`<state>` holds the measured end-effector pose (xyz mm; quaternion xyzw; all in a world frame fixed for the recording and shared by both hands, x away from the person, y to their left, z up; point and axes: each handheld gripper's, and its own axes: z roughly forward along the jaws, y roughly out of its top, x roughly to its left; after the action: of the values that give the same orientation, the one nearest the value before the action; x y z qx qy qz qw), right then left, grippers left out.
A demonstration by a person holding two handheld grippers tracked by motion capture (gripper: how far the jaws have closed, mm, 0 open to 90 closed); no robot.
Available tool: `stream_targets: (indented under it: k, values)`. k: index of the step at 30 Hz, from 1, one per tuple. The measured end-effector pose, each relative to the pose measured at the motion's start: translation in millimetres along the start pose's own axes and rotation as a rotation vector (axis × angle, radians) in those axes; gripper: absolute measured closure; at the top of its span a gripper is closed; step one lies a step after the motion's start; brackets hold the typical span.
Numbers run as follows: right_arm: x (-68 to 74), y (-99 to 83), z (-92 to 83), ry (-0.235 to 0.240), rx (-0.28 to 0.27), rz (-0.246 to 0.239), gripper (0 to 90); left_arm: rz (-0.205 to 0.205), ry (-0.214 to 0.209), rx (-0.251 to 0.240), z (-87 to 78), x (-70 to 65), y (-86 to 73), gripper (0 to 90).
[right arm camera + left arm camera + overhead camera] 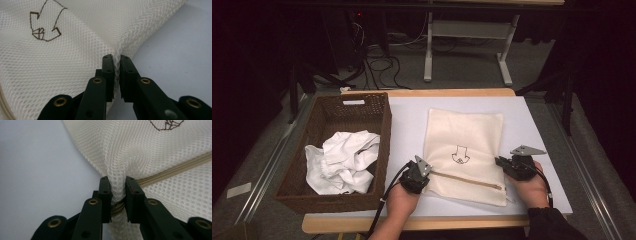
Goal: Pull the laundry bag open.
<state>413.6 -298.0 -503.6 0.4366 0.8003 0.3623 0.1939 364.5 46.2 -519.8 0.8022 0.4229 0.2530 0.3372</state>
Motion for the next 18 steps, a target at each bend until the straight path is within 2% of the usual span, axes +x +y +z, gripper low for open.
stream_targets:
  k: [8, 10, 12, 13, 14, 15, 18]
  values:
    - [8.2, -5.7, -8.1, 0.001, 0.002, -0.005, 83.6, -0.020, 0.040, -0.012, 7.8, 5.2, 2.8, 74.2]
    - [9.4, -8.1, -8.2, -0.011, 0.008, -0.012, 78.5, -0.029, 0.055, -0.019, 7.5, 5.4, 3.5, 69.7]
    - [8.0, -9.5, -10.6, -0.013, -0.006, 0.000, 70.4, -0.055, 0.063, -0.040, 3.8, 7.5, 4.5, 61.3]
    - [6.2, -10.0, -16.3, -0.017, -0.032, 0.021, 60.4, -0.065, 0.056, -0.047, 2.0, 8.5, 4.8, 53.7]
    - [6.2, -10.0, -16.3, -0.017, -0.032, 0.021, 60.4, -0.080, 0.039, -0.061, -1.8, 10.0, 5.1, 53.7]
    - [6.3, -10.8, -27.3, -0.011, -0.072, 0.045, 55.4, -0.086, 0.026, -0.074, -5.4, 10.5, 5.2, 49.1]
    - [9.1, -14.0, -37.7, 0.008, -0.081, 0.048, 53.3, -0.071, 0.003, -0.097, -18.8, 8.2, 6.0, 46.5]
